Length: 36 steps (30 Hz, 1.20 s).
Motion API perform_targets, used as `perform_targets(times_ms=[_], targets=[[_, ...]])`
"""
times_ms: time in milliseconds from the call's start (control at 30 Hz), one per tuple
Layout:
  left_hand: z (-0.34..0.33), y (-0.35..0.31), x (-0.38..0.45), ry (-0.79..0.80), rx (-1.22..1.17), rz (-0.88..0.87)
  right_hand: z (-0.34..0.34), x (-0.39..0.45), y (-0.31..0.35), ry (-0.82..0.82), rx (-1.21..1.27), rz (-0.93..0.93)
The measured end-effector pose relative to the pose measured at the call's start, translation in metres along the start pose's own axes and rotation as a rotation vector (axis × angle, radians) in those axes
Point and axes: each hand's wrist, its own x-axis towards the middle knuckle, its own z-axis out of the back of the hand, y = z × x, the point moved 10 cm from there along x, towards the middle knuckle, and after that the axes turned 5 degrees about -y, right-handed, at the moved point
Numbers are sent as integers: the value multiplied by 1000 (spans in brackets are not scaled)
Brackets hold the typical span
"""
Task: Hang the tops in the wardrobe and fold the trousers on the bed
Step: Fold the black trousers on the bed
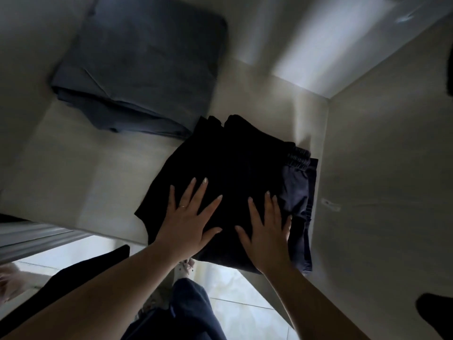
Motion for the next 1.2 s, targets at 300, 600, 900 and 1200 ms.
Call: perform_targets(times_ms=[300, 600, 900, 1200], targets=[[-2, -6, 51, -138, 22, -38, -2, 38, -28, -148, -24, -31], [2, -3, 116, -162, 4, -4, 24, 99, -47, -239, -79, -2], [19, -3, 182, -240, -17, 9, 44, 164, -73, -285, -97, 4], [27, 3, 209, -297, -48, 8, 54, 195, -76, -309, -94, 14]])
